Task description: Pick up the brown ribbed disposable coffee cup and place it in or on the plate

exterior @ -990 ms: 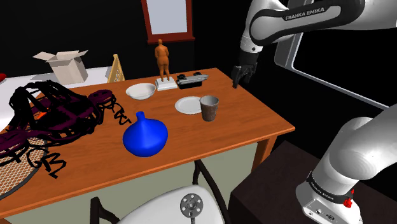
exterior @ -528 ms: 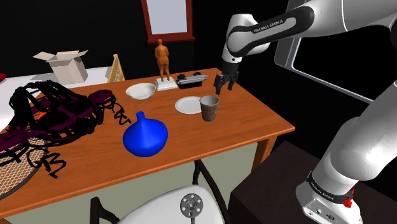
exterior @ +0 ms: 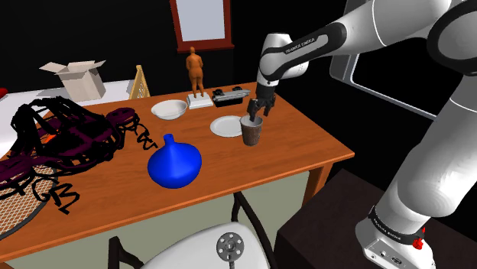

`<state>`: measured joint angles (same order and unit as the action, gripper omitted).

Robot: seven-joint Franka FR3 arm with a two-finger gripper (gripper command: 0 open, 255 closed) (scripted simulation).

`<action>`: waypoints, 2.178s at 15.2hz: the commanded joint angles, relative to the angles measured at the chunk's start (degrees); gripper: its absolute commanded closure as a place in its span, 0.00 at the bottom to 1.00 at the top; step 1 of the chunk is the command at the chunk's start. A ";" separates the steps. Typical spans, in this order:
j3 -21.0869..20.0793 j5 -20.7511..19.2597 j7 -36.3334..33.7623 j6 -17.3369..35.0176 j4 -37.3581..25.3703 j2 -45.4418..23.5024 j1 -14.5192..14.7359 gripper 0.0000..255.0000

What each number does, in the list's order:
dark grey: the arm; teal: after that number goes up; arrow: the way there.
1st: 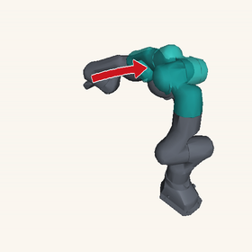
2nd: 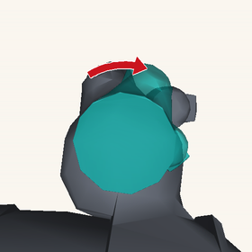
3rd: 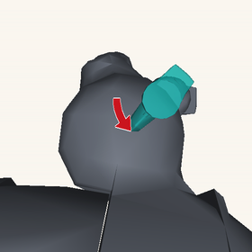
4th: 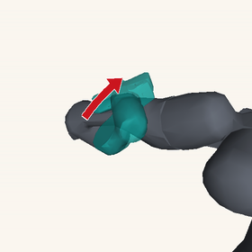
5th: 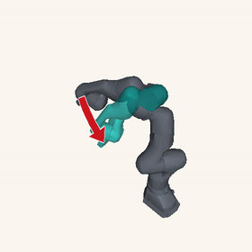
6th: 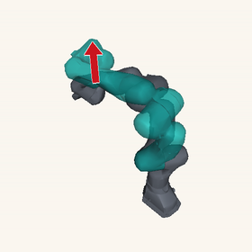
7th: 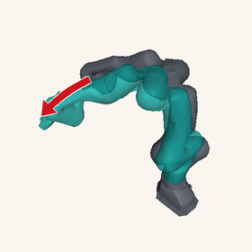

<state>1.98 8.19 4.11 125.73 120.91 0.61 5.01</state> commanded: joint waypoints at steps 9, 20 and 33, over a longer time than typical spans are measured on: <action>-0.16 0.34 0.20 2.71 1.29 -1.38 0.16 0.00; -0.17 0.34 0.18 2.74 1.32 -1.39 0.17 1.00; -0.06 -0.61 -1.16 -6.18 -4.51 1.77 0.05 1.00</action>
<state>1.85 7.63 2.92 120.28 116.82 2.08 5.13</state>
